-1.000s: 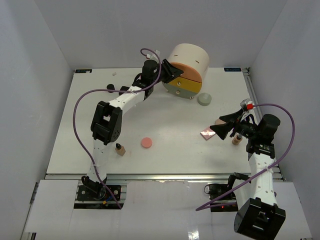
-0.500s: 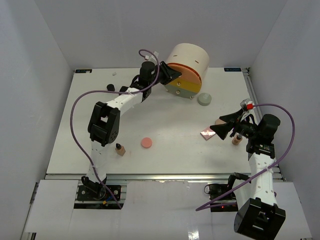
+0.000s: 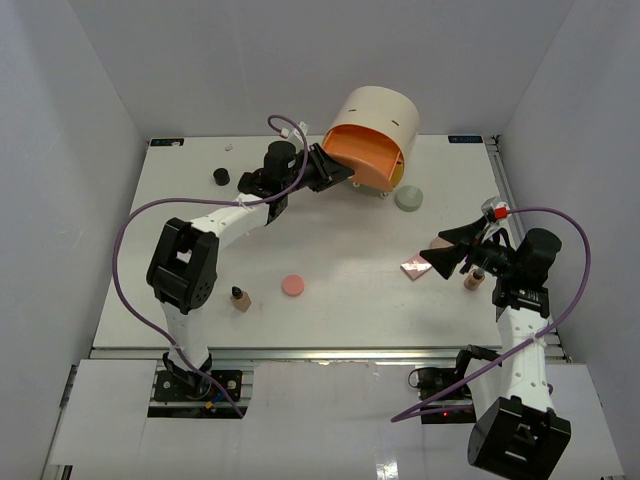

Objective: Organize the makeup

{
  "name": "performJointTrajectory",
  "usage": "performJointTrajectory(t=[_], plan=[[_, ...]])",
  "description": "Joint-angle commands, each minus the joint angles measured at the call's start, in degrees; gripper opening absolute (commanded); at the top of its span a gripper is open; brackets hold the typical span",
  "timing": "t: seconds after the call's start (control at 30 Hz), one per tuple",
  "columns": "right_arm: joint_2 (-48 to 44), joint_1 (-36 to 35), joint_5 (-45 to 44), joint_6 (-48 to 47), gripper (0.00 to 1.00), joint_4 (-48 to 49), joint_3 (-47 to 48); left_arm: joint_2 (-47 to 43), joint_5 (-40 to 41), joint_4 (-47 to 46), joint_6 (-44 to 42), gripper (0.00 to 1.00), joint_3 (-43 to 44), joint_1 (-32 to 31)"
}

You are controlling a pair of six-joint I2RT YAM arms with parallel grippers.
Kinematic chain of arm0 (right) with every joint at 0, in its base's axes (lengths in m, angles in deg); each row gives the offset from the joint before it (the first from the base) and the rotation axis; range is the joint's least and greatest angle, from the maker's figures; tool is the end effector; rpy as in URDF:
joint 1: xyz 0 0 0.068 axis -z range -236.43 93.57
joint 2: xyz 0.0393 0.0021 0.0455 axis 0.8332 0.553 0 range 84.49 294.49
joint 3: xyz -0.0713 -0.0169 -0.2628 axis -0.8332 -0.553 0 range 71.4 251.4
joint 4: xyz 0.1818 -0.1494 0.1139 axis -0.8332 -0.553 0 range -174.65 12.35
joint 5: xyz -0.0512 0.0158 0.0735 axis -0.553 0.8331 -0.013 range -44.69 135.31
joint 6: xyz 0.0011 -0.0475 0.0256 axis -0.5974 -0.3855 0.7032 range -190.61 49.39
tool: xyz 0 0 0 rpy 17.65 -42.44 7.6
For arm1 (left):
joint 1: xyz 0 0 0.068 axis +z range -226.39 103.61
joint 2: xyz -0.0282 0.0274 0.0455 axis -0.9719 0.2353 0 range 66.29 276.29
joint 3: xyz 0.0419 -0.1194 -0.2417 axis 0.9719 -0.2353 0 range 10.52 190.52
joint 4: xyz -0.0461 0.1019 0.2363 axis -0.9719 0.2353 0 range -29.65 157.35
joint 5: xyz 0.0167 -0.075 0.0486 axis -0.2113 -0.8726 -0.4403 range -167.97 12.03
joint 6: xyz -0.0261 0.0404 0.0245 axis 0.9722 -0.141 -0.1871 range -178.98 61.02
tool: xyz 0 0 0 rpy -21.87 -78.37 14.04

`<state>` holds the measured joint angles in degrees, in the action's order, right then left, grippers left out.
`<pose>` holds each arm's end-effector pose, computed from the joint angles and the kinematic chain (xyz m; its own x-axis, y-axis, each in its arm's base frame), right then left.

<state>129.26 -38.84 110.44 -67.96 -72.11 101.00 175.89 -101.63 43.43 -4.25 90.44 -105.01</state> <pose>0.1742 -0.0212 0.2783 -0.1928 0.0815 -0.9778 -0.7174 0.6682 0.1972 0.3927 -0.2306 0.2695 -0.7506 -0.4424 -0.4908 0.2935 0.4422 -0.8475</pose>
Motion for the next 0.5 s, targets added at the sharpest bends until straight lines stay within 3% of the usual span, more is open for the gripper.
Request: performJointTrajectory(t=[0.0,0.17,0.37,0.47], plan=[[-1.2,-0.3,3.0,0.6,0.93,3.7,-0.3,-3.8,-1.7,-1.3,-0.4,0.31,-0.4,-0.4],[-1.2,-0.2,4.8,0.6,0.92,4.2,-0.7,-3.6,-2.3,0.3,-1.3,0.68,1.5,-0.4],[-1.5,-0.3,6.3,-0.6,0.92,3.6,-0.6,-7.5,-2.7,0.6,-4.5,0.90,-0.5,-0.4],[-1.4,-0.2,6.6,-1.3,0.92,2.8,-0.5,-11.1,-2.3,1.4,-6.9,0.94,-2.5,-0.4]])
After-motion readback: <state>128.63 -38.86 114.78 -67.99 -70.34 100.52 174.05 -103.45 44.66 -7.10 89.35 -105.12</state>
